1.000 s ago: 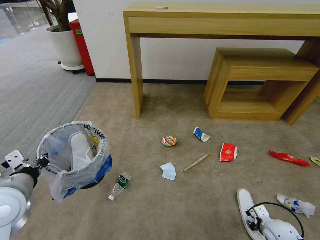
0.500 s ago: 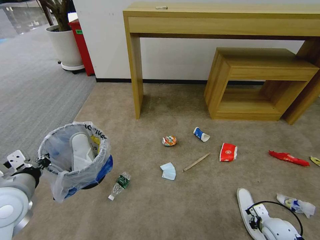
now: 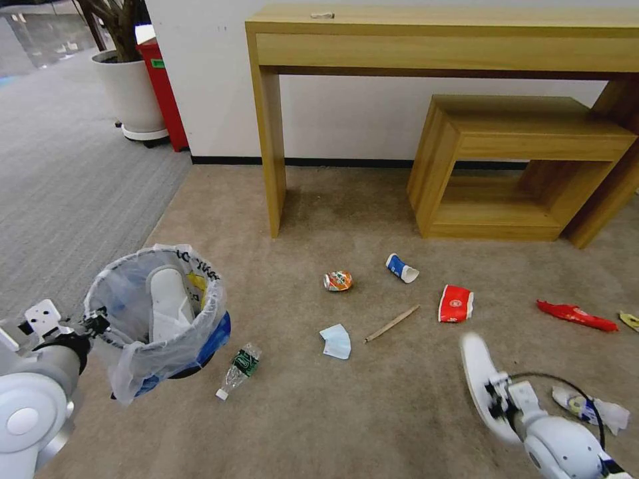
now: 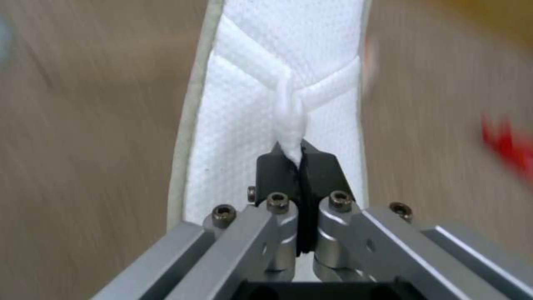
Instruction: Pick up the trash bin and place the garbage on the floor into it.
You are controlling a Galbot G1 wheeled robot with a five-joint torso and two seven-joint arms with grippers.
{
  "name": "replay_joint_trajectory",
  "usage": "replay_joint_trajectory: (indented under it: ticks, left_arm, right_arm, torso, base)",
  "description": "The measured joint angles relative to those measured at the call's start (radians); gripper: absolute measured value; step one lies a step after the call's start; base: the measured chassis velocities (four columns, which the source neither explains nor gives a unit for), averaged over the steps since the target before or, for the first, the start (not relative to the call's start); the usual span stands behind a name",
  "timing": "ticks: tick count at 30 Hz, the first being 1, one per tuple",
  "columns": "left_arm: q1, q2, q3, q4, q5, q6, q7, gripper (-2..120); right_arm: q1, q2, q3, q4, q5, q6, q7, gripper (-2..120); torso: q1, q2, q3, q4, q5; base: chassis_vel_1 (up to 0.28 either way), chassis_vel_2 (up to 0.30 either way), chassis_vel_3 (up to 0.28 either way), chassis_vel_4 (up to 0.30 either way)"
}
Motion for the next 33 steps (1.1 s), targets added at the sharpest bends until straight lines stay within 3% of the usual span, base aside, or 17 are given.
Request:
replay_joint_trajectory:
  ticks: [1, 2, 5, 6, 9, 10, 13, 15, 18, 21, 33]
  left_arm:
    - [0.006, 0.009, 0.015, -0.01, -0.017, 0.0, -0.001, 2]
    - [0.006, 0.009, 0.015, -0.01, -0.017, 0.0, -0.001, 2]
    - [0.025, 0.038, 0.059, -0.028, -0.07, 0.0, -0.002, 2]
    - [0.025, 0.038, 0.059, -0.028, -0.07, 0.0, -0.002, 2]
    - [0.037, 0.062, 0.101, -0.034, -0.121, 0.0, 0.004, 2]
    - [0.037, 0.062, 0.101, -0.034, -0.121, 0.0, 0.004, 2]
    - [0.039, 0.077, 0.147, -0.034, -0.133, 0.0, 0.026, 2]
    - [0.039, 0.078, 0.156, -0.034, -0.133, 0.0, 0.029, 2]
    - [0.036, 0.085, 0.221, -0.022, -0.132, 0.0, 0.035, 2]
    - [0.031, 0.087, 0.267, -0.009, -0.129, 0.0, 0.041, 2]
    - [-0.007, 0.081, 0.365, 0.059, -0.102, 0.0, 0.057, 2]
  right_arm:
    - [0.014, 0.001, 0.0, 0.012, 0.007, 0.085, -0.033, 0]
    - [0.014, 0.001, 0.0, 0.012, 0.007, 0.085, -0.033, 0]
    - [0.057, 0.012, -0.009, 0.034, 0.046, 0.294, -0.169, 0]
    - [0.057, 0.012, -0.009, 0.034, 0.046, 0.294, -0.169, 0]
    - [0.111, 0.039, -0.045, 0.008, 0.099, 0.526, -0.407, 0]
    - [0.111, 0.039, -0.045, 0.008, 0.099, 0.526, -0.407, 0]
    - [0.177, 0.067, -0.111, -0.027, 0.167, 0.638, -0.599, 0]
    - [0.193, 0.073, -0.126, -0.033, 0.181, 0.653, -0.626, 0]
    - [0.305, 0.115, -0.22, -0.067, 0.271, 0.708, -0.771, 0]
    - [0.37, 0.143, -0.27, -0.074, 0.301, 0.716, -0.822, 0]
    - [0.516, 0.21, -0.416, -0.051, 0.315, 0.709, -0.853, 0]
  torso:
    - [0.0, 0.0, 0.0, 0.0, 0.0]
    - [0.0, 0.0, 0.0, 0.0, 0.0]
    - [0.0, 0.0, 0.0, 0.0, -0.0002]
    - [0.0, 0.0, 0.0, 0.0, -0.0002]
    - [0.0, 0.0, 0.0, 0.0, -0.0001]
    - [0.0, 0.0, 0.0, 0.0, -0.0001]
    - [0.0, 0.0, 0.0, -0.0002, 0.0002]
    - [0.0, 0.0, 0.0, -0.0002, 0.0]
    - [0.0, 0.0, 0.0, 0.0, 0.0]
    - [0.0, 0.0, 0.0, 0.0, 0.0]
    - [0.0, 0.0, 0.0, 0.0, -0.0002]
  base:
    - [0.0, 0.0, 0.0, 0.0]
    - [0.0, 0.0, 0.0, 0.0]
    - [0.0, 0.0, 0.0, 0.0]
    - [0.0, 0.0, 0.0, 0.0]
    - [0.0, 0.0, 0.0, 0.0]
    - [0.0, 0.0, 0.0, 0.0]
    - [0.0, 0.0, 0.0, 0.0]
    - [0.0, 0.0, 0.0, 0.0]
    - [0.0, 0.0, 0.0, 0.0]
    - [0.0, 0.0, 0.0, 0.0]
    - [0.0, 0.0, 0.0, 0.0]
